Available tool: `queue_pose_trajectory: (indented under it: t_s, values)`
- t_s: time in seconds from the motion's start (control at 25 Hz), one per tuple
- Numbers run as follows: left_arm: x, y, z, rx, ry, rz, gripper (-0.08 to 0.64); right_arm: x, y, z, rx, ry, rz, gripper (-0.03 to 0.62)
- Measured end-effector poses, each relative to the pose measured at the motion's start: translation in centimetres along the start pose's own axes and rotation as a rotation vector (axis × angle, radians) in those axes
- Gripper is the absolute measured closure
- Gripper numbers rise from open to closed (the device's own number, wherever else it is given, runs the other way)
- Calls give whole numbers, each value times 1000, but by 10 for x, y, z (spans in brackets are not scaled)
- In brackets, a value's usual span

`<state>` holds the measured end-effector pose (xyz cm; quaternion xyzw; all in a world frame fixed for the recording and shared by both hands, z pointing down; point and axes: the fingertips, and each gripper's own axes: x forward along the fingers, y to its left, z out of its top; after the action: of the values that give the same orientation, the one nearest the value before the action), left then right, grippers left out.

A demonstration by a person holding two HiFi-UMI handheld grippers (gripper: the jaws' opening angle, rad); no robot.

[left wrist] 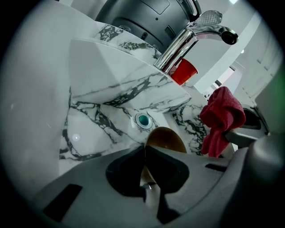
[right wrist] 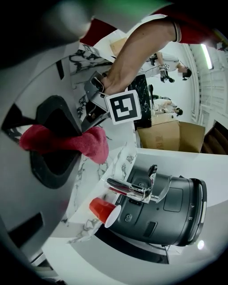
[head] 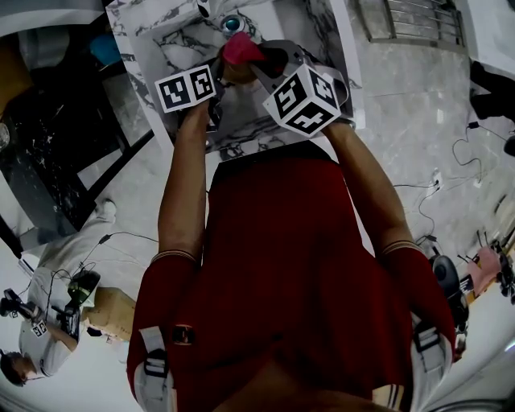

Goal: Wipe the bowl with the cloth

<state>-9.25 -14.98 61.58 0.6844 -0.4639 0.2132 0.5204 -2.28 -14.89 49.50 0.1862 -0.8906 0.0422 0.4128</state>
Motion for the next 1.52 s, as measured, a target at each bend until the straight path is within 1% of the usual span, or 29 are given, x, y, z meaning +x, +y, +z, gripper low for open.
queue_pose_trajectory:
  t_s: [0.16,0.36,0.56,1.0,1.2,1.52]
  values:
    - [-4,1,3,23,-11,16,545,5,4,-5,-14,37,19,509]
    - [-13,-1,12,40,-49,27,545,8,8,-10,-28,77,37,509]
    - [-28,-4,25,55,-108,37,546,9,11,-9,-37,93,47,509]
    - [-67,-27,49,135,-237,45,546,-1,17,1,-59,104,36,509]
    - [-84,-42,57,192,-296,59,546,-5,25,3,-61,123,45,509]
    - [-105,-61,56,333,-348,120,545,-6,36,1,-38,164,56,509]
